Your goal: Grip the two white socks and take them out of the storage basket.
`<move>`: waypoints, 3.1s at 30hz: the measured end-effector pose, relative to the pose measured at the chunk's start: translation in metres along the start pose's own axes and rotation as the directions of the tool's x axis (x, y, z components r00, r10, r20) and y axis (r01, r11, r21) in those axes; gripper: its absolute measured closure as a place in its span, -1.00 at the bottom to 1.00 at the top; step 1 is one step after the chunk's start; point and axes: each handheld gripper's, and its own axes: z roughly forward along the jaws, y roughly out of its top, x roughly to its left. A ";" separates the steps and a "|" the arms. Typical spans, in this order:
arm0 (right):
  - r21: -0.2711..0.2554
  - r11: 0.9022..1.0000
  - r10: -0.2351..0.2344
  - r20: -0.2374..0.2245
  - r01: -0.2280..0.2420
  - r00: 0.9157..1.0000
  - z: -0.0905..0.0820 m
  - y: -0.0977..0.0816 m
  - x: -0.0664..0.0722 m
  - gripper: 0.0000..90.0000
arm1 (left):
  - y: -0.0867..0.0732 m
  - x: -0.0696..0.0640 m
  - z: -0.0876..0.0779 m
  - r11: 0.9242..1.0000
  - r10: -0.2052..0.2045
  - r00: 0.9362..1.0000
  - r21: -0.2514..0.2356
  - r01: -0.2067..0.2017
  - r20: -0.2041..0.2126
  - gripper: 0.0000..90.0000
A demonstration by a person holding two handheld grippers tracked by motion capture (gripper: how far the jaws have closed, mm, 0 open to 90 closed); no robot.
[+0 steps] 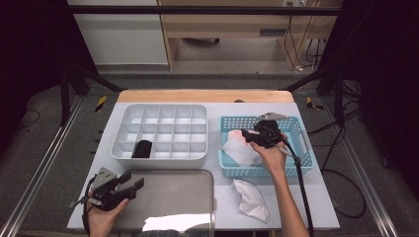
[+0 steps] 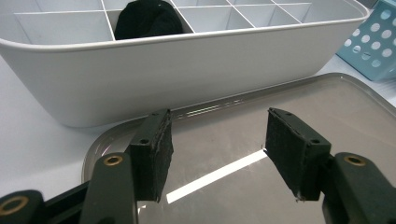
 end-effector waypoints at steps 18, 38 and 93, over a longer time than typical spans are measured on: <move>0.121 0.992 -0.048 0.019 0.046 0.999 0.029 -0.015 -0.005 -0.28 | -0.001 0.000 0.003 1.000 0.003 1.000 0.010 -0.003 -0.003 -0.11; 0.255 0.962 -0.098 -0.018 0.099 0.995 0.042 -0.024 -0.007 0.26 | -0.001 0.001 0.003 1.000 0.001 1.000 0.010 -0.001 -0.004 -0.11; 0.203 0.972 -0.105 -0.066 0.117 0.992 0.030 -0.019 -0.016 0.23 | -0.001 0.001 0.003 1.000 -0.001 1.000 0.015 0.001 -0.001 -0.11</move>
